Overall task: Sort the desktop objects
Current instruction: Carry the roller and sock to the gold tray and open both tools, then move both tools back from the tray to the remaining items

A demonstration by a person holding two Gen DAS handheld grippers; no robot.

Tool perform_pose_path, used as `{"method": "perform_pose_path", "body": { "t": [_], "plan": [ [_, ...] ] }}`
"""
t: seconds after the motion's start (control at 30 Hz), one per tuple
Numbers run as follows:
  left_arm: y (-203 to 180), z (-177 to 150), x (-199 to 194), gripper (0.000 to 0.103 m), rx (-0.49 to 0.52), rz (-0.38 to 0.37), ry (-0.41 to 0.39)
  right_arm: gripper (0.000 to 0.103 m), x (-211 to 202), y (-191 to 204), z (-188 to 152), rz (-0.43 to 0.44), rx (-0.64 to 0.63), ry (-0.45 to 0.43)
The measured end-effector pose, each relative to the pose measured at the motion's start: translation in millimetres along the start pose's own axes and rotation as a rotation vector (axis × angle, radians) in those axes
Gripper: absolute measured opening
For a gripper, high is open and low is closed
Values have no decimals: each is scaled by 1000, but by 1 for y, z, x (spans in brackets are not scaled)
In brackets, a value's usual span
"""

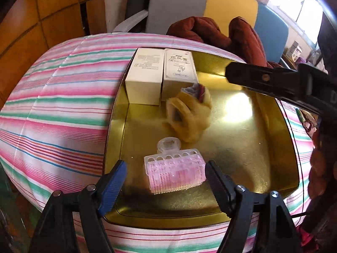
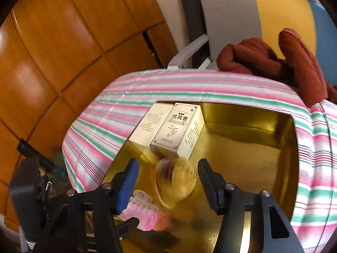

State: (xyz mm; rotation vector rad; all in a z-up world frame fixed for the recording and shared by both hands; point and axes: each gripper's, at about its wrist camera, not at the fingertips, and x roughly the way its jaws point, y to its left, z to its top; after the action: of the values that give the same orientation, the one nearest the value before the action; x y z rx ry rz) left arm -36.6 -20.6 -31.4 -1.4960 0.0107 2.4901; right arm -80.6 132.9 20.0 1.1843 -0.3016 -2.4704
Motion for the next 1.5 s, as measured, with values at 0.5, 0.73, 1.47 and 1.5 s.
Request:
{"method": "perform_pose_path", "body": {
  "t": [0.5,0.73,1.47,1.5],
  "plan": [
    [-1,-1,-9,73,-69,116,-92,53,-95,-37,-40,-85,50,-67],
    [-20,7,-19,74,-57,52,-124,53,-159,-75,-66,-171,101,-164],
    [-220,-20,-20,75,351,-298,-74,60,-270,-232,-202,-493,534,-183],
    [-225,-22,-17,75,361,-299,-65,60,-272,-239,-209,-499,557,-175]
  ]
}}
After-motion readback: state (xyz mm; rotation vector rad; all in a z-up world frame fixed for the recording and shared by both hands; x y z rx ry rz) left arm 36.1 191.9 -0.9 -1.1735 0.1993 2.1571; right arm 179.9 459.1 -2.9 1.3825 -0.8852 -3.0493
